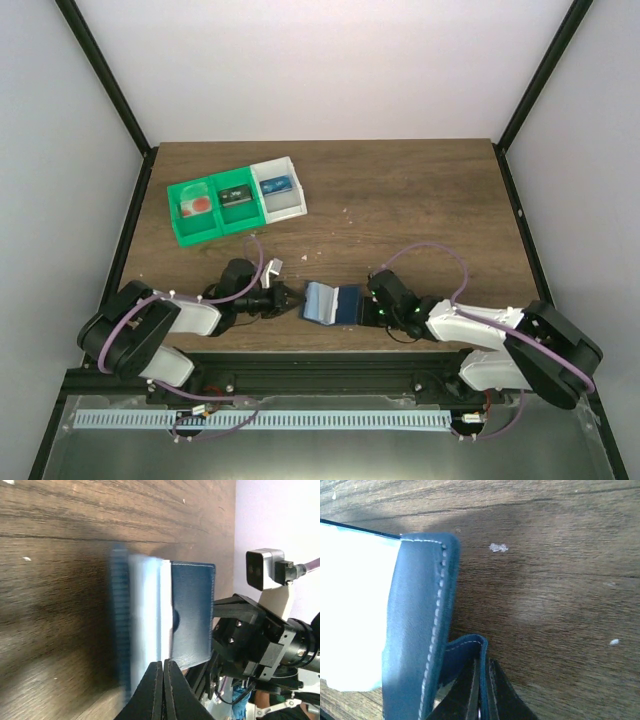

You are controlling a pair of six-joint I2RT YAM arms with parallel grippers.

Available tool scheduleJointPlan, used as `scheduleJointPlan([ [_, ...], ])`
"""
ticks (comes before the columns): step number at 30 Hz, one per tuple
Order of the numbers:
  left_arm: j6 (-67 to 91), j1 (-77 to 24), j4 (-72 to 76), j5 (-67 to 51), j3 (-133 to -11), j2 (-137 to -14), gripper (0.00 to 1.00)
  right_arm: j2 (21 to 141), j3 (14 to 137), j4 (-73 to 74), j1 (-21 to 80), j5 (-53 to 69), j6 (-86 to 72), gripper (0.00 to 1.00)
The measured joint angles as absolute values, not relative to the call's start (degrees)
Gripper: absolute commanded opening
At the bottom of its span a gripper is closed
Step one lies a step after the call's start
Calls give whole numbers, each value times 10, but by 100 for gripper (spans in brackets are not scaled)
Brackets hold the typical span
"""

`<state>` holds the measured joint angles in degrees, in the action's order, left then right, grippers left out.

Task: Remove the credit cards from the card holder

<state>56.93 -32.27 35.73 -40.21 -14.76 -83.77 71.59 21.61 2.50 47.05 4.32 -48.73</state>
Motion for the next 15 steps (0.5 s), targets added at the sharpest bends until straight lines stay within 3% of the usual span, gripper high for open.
scheduleJointPlan([
  [7, 582, -326, 375, -404, -148, -824, 0, 710, 231, 46, 470, 58, -480, 1],
  [11, 577, -327, 376, -402, -148, -821, 37, 698, 237, 50, 470, 60, -474, 1],
  [15, 557, -328, 350, -396, -152, -821, 50, 698, 237, 61, 471, 49, -479, 0],
])
